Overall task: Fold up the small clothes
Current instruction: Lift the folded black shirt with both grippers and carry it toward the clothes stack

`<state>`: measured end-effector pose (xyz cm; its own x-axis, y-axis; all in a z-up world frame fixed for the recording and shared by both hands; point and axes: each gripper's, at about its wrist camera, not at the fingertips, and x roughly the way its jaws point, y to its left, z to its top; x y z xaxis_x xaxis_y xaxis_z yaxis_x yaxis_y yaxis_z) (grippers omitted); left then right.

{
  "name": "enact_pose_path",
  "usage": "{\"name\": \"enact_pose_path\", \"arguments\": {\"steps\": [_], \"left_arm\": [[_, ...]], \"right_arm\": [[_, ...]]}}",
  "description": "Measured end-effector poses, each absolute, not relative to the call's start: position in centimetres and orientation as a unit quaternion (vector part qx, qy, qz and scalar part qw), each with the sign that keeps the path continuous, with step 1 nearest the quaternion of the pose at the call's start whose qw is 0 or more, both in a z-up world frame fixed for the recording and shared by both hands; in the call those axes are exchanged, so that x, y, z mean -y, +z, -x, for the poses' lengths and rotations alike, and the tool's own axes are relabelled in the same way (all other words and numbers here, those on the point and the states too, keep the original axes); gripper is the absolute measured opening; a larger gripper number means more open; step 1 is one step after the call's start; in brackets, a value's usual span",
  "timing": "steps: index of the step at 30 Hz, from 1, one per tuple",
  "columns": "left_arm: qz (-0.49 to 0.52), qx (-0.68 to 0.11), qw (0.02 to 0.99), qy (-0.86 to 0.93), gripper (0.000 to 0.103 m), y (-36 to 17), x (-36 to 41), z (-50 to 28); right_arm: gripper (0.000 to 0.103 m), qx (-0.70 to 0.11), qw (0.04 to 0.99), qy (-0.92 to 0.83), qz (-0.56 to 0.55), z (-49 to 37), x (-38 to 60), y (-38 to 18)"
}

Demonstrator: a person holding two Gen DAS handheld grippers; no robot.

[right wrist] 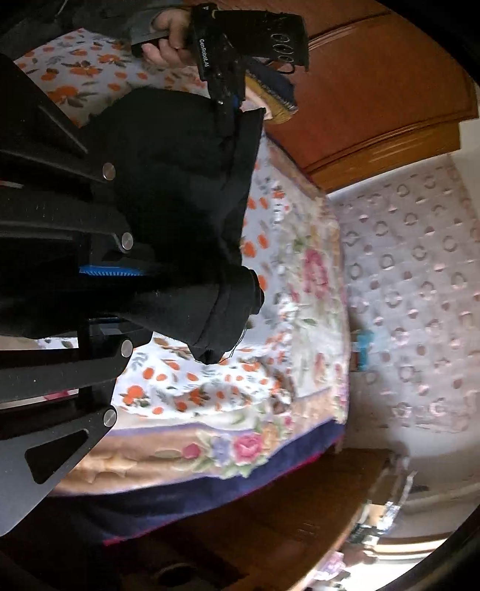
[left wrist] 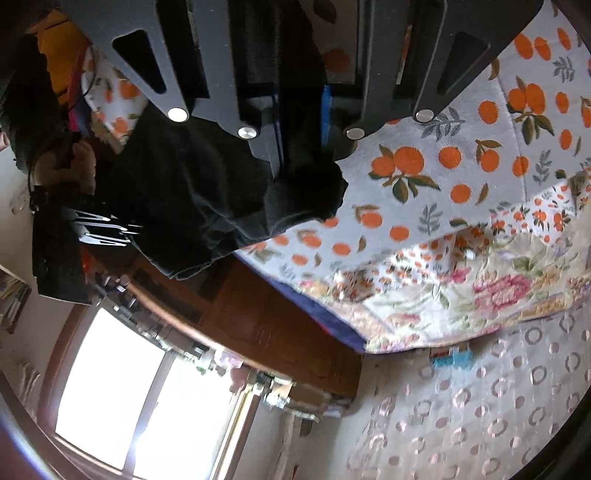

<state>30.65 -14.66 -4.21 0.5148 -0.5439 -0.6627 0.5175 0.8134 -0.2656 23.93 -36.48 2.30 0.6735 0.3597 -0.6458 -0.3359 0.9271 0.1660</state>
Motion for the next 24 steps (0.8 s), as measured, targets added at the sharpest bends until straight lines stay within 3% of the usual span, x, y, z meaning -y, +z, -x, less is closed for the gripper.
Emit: {"name": "enact_pose_path", "arguments": {"steps": [11, 24], "left_arm": [[0.016, -0.309, 0.913, -0.267, 0.016, 1.9, 9.6, -26.7], [0.013, -0.251, 0.96, -0.123, 0.016, 5.7, -3.7, -21.6]], "right_arm": [[0.014, -0.267, 0.937, 0.222, 0.028, -22.3, 31.6, 6.2], [0.014, -0.209, 0.913, 0.338, 0.088, -27.3, 18.7, 7.1]]}}
